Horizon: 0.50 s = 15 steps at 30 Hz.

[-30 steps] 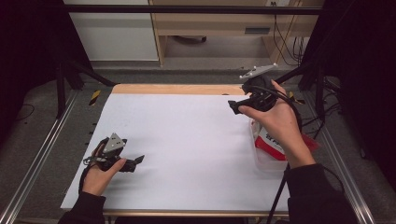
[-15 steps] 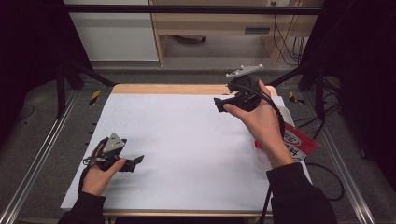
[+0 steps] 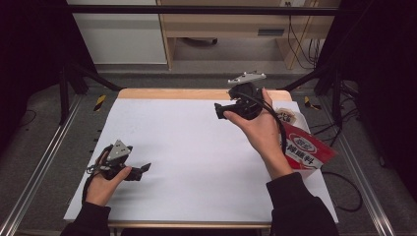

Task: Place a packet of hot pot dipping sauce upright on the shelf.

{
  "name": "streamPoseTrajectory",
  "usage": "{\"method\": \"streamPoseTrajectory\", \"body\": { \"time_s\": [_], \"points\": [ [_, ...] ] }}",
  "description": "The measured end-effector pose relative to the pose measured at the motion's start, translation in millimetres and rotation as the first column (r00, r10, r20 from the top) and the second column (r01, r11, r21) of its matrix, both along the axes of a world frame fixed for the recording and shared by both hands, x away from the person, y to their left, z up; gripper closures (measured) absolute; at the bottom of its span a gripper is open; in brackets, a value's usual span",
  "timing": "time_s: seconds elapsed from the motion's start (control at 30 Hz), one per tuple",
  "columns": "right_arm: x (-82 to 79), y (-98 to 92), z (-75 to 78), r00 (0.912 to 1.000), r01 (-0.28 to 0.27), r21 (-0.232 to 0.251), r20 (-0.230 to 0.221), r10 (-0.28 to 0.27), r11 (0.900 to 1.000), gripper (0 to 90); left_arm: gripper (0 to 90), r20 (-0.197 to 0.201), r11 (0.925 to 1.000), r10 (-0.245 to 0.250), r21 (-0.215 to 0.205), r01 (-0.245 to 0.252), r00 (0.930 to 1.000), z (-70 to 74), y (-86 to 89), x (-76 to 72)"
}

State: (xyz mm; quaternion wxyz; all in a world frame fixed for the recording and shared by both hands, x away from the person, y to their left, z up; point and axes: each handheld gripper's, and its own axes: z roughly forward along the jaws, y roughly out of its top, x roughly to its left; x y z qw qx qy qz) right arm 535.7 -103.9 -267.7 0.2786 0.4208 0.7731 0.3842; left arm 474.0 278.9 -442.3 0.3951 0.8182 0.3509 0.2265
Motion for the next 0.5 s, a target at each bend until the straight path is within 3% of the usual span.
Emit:
{"method": "streamPoseTrajectory", "body": {
  "time_s": [0.5],
  "points": [
    [-9.0,14.3,-29.8,0.9999,-0.001,0.022,0.014,0.001,1.000,7.8,5.2,-0.002,1.0000,0.003,-0.001,-0.003,1.0000,-0.4,0.6,0.1]
  ]
}}
